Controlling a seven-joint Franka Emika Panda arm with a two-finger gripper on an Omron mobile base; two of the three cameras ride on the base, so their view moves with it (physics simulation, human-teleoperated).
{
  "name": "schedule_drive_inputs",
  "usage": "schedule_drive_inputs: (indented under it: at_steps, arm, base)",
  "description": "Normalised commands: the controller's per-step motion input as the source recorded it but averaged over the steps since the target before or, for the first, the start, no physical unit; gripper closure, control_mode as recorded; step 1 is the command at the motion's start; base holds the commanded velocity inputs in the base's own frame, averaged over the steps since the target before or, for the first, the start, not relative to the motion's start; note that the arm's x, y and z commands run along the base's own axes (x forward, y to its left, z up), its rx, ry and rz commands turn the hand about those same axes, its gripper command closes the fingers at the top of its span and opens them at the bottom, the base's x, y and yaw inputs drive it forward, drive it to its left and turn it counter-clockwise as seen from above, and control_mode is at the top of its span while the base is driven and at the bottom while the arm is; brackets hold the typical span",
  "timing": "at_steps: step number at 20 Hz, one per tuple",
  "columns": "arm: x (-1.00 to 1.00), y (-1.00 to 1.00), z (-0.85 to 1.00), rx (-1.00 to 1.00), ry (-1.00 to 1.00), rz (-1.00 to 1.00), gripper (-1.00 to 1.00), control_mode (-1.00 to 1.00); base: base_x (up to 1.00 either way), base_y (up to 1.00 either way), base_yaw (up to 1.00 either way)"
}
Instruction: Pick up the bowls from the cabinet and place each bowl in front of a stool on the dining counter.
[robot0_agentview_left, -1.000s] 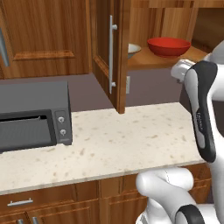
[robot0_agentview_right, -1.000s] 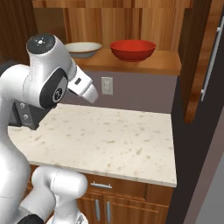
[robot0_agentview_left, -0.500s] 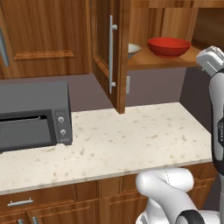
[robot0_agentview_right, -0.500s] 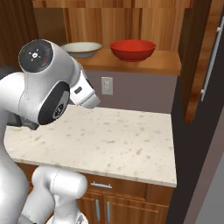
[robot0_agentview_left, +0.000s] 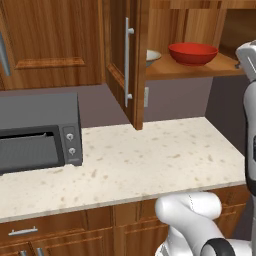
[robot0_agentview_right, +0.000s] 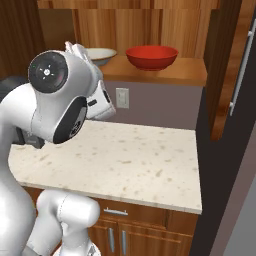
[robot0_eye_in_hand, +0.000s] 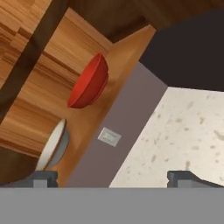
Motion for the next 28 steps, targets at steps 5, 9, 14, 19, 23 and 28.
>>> schedule_drive_inputs:
  at_steps: [5,9,14,19,23,28]
  arm:
    - [0.19,-0.41,0.14,0.14,0.0,0.0,-1.0,-1.0]
    - [0.4,-0.23,0.1,0.1,0.03,0.0,-1.0,-1.0]
    - [0.54,-0.02,0.01,0.05,0.0,0.0,-1.0,-1.0]
    - [0.64,0.0,0.0,0.02,0.0,0.0,-1.0,-1.0]
    - [0.62,0.0,-0.02,0.04,0.0,0.0,-1.0,-1.0]
    - [0.57,0.0,0.0,0.04,0.0,0.0,-1.0,-1.0]
  base:
    - [0.0,0.0,0.0]
    - [0.0,0.0,0.0]
    - [0.0,0.0,0.0]
    - [0.0,0.0,0.0]
    - [0.0,0.0,0.0]
    - [0.0,0.0,0.0]
